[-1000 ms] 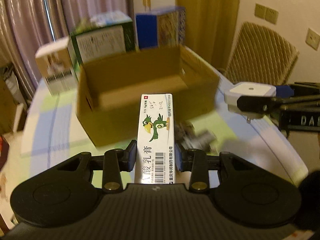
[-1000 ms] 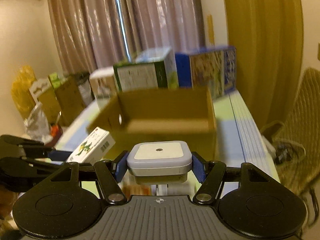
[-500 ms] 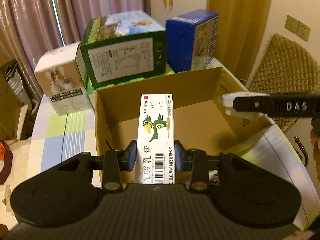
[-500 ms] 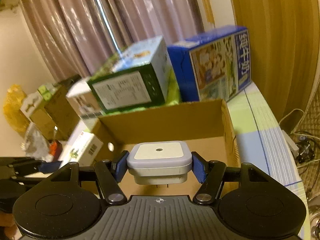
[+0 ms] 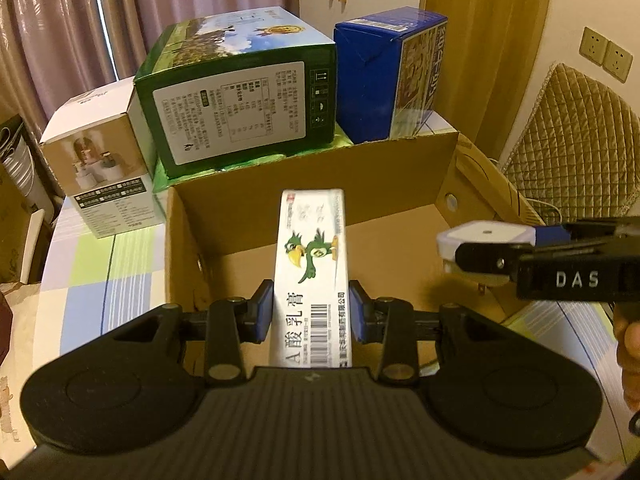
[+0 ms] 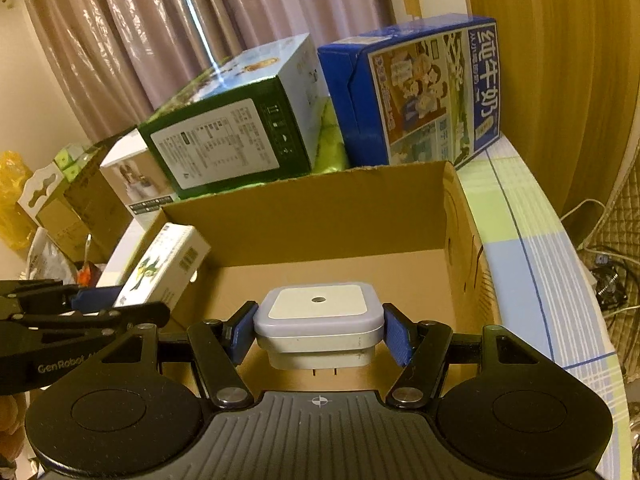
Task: Organize objects
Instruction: 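Lower both held items into the cardboard box and open both grippers, then withdraw both tools from the box back over the table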
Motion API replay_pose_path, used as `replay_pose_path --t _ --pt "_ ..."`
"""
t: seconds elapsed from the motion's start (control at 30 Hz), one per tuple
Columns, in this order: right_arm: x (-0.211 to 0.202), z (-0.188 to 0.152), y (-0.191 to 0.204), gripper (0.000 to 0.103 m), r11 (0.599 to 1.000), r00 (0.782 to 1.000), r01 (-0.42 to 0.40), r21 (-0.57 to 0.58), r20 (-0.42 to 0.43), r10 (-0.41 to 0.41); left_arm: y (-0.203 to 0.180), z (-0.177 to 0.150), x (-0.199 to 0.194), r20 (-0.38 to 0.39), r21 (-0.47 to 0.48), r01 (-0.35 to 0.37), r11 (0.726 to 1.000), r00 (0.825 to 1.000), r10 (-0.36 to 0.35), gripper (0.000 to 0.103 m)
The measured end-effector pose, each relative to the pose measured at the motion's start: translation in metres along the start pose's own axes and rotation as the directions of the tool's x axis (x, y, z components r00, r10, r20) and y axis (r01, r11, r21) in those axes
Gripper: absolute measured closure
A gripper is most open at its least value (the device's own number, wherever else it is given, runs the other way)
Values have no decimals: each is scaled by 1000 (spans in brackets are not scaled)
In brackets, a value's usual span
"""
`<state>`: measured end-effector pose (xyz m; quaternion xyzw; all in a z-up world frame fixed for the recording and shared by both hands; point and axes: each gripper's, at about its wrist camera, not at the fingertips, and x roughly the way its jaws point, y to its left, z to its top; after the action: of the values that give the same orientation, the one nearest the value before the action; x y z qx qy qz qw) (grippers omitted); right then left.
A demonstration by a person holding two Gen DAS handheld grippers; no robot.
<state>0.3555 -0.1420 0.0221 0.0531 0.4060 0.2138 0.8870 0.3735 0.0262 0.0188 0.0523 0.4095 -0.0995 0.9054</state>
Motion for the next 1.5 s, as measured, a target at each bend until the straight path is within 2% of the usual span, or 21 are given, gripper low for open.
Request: replay_pose_path --t 0.07,0.1,0.13,0.27,0.33,0.37,0.4,0.5,0.7,0.87,1.07,1.3,1.5 --pt "4 0 -2 41 1000 1000 6 1 -4 -6 1 1 3 13 -9 -7 1000 1000 7 65" --pt "6 1 -3 40 1000 1000 7 3 -5 -7 1 2 4 17 -7 -19 1000 1000 19 54" --pt "8 1 -5 40 1000 1000 6 10 -4 -6 2 2 2 28 -7 -30 1000 999 30 51" --pt "11 3 -9 41 1000 1000 1 18 -12 0 9 -1 -12 64 -30 -38 999 997 40 51" --pt "12 5 -9 37 1000 1000 -20 17 -3 20 14 -4 -21 75 -55 -45 997 996 49 51" --pt "11 6 -10 24 999 999 -35 20 5 35 16 -6 -25 78 -68 -44 997 996 50 51" --pt "8 7 -10 17 999 999 -39 24 18 39 19 -8 -29 81 -81 -43 996 995 49 51" --pt "-9 6 -8 15 999 997 -48 23 59 46 22 -18 -44 94 -107 -48 993 994 58 44" --pt "-63 -8 -4 12 999 991 -42 2 127 41 19 -47 -78 121 -166 -39 985 991 60 41" --pt "-122 -44 -6 3 999 983 -30 -13 183 32 11 -79 -111 132 -205 -27 978 990 55 31" --pt "-173 -108 -13 2 1000 984 3 10 178 -5 -7 -124 -147 140 -215 -29 976 988 60 19" --pt "-203 -181 -19 2 997 989 59 58 133 -66 -32 -175 -174 119 -194 -41 980 991 65 8" --pt "-213 -216 -15 2 997 993 69 29 90 -71 -43 -206 -184 80 -215 -40 976 995 59 6"
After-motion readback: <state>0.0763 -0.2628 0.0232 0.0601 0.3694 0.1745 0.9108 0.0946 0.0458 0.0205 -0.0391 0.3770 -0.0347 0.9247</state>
